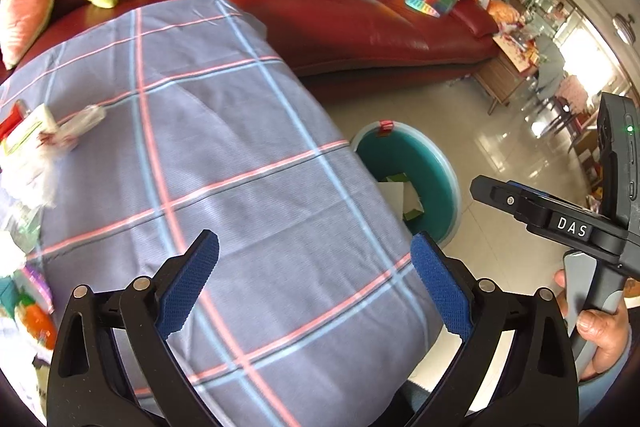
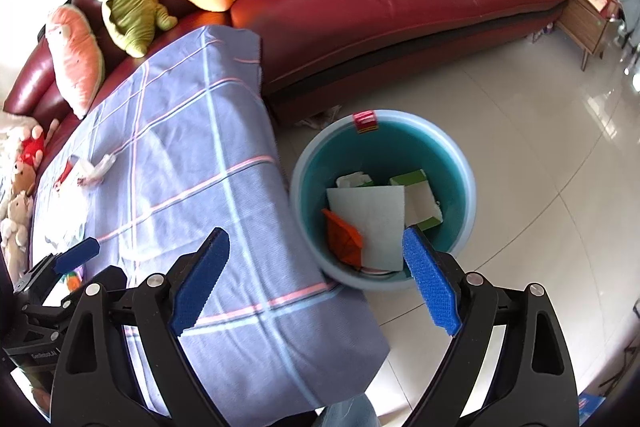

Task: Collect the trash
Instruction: 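Move both grippers back toward the trash on the table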

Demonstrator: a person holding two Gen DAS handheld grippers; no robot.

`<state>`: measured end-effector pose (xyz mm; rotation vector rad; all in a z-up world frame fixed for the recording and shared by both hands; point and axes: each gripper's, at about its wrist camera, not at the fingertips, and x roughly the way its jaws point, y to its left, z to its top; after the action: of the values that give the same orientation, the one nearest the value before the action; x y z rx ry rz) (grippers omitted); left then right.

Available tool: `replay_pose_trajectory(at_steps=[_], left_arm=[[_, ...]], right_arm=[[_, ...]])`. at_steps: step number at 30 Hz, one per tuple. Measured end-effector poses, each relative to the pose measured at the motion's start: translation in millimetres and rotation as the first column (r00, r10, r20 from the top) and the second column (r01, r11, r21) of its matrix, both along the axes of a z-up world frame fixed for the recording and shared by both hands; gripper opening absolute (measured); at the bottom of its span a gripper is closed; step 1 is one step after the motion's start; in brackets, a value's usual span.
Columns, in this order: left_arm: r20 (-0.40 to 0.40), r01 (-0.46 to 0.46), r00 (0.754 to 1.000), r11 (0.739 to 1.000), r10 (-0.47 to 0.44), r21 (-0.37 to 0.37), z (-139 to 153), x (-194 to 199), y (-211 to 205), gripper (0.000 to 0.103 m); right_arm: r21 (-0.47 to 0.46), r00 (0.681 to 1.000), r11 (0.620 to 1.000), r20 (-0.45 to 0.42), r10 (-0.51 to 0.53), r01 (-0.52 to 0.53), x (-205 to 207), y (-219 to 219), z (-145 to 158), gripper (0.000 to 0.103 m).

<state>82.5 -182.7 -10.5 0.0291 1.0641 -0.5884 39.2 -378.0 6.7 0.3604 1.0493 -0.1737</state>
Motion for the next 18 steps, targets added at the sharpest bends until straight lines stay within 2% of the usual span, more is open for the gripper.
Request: replay_pose_trajectory(at_steps=[10,15,18], left_arm=[[0.046,-0.077,0.996,0.997,0.076,0.01,9,-25,77,0.097],[0.066,-0.142,0.988,0.99,0.142,0.003,11,-37,131,0.097],[0.072,-0.184,0.98,0.983,0.184,-0.003,11,-45,162,0.097]], right_arm=[[-0.011,0.996,0.996,0.003,0.089,-0.089,-12,64,4,0.084],[-0.028,0.982,0.982,-0.002,0.188,-0.188,-15,114,7,0.084],[-0.047,0.961,0.96,-0.002,0.276,-0.276,-15,151,11,0.084]])
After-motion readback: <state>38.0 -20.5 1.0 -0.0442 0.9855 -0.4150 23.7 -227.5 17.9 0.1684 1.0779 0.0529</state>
